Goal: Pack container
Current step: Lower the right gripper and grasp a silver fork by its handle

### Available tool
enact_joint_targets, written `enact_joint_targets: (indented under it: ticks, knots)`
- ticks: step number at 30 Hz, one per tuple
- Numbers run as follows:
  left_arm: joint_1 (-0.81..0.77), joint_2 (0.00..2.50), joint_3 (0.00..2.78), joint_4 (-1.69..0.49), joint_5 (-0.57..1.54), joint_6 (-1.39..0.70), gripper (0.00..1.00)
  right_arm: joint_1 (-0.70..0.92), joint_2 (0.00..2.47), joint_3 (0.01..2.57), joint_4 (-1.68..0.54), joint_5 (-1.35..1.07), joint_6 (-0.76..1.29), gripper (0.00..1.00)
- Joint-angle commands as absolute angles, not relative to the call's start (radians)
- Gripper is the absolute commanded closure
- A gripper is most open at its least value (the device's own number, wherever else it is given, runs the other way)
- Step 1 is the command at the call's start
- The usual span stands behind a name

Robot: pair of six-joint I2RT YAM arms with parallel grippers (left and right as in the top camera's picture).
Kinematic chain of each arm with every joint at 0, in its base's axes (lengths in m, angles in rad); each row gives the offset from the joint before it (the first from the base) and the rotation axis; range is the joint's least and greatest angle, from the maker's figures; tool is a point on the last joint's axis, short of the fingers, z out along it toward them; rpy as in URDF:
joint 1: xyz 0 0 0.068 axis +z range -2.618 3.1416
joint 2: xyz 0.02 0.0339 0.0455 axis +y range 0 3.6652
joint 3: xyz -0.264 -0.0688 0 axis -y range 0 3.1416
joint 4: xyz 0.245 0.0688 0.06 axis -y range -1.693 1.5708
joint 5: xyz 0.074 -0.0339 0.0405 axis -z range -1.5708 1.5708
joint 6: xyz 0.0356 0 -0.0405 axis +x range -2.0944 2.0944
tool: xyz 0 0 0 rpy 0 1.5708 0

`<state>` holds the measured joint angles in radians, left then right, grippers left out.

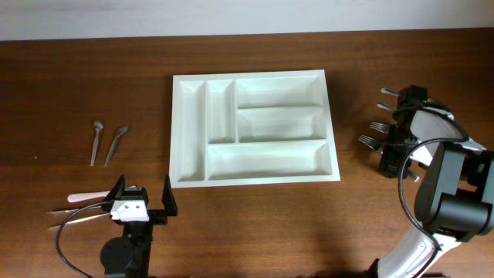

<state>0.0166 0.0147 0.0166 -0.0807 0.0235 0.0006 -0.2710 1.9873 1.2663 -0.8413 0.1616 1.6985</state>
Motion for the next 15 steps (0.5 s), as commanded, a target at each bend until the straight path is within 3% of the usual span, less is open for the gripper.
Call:
enact_joint_targets:
  ticks: [1,12,15]
  knots:
    - [0.022,0.005,0.009,-0.079,0.035,0.016,0.01,-0.254,2.067,1.187,-0.822,0.098,1.710,0.01]
    - [0.022,0.005,0.009,-0.079,0.035,0.016,0.01,-0.254,2.067,1.187,-0.821,0.064,1.710,0.00]
    - [0.022,0.005,0.009,-0.079,0.035,0.016,0.01,-0.254,2.067,1.187,-0.821,0.056,1.710,0.19]
